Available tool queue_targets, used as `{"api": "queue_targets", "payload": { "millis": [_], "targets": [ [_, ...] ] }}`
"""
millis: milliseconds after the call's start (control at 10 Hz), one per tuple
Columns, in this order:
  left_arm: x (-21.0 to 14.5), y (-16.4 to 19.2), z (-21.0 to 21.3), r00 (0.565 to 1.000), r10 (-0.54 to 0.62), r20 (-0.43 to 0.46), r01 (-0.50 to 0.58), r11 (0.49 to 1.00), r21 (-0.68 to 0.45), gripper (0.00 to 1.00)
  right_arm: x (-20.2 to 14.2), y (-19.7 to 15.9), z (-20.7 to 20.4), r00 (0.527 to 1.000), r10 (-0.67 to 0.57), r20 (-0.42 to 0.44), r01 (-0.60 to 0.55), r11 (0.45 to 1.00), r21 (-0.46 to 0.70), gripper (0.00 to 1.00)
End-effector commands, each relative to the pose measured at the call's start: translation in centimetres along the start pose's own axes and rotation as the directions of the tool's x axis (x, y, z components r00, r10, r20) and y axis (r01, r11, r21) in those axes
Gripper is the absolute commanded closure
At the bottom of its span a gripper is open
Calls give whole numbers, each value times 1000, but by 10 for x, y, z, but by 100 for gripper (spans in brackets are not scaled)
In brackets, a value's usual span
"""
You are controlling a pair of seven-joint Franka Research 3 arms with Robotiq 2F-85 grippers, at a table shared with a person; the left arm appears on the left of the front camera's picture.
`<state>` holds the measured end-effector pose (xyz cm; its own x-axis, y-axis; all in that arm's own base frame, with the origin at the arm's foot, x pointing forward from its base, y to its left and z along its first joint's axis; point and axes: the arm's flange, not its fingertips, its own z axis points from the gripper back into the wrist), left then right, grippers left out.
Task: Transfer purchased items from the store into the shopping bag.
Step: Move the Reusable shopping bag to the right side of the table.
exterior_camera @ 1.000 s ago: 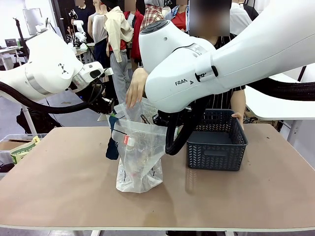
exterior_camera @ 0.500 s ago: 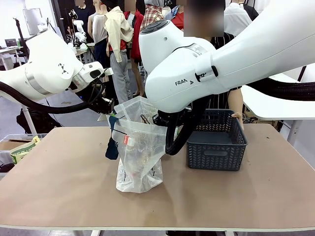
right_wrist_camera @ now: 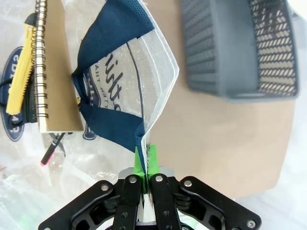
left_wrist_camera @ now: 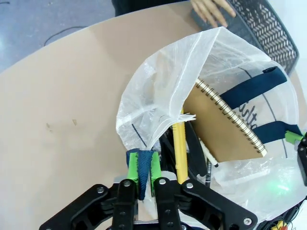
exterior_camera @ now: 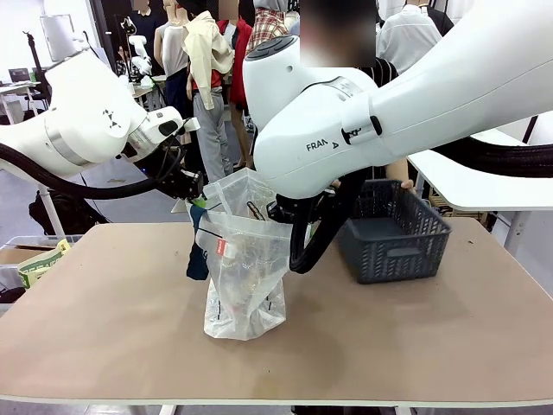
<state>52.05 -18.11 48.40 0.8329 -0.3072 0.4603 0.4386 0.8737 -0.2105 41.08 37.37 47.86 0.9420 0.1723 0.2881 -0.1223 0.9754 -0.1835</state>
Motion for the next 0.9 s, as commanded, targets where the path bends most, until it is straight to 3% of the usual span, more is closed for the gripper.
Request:
{"api": "queue_targets", "payload": {
  "millis": [0, 500, 800],
  "targets": [
    [-4, -4, 2, 1000, 20, 17, -19, 998, -66, 41, 6, 13, -2, 999, 41, 7, -41, 999, -3, 100],
    [-9, -23, -6, 1000, 26, -10, -27, 973, -230, 41, 16, 37, 6, 991, 123, 56, -125, 992, 34, 100],
    [-8, -24, -7, 997, 64, 32, -48, 929, -367, 41, 22, 49, 8, 985, 162, 62, -164, 986, 33, 100]
  ]
}}
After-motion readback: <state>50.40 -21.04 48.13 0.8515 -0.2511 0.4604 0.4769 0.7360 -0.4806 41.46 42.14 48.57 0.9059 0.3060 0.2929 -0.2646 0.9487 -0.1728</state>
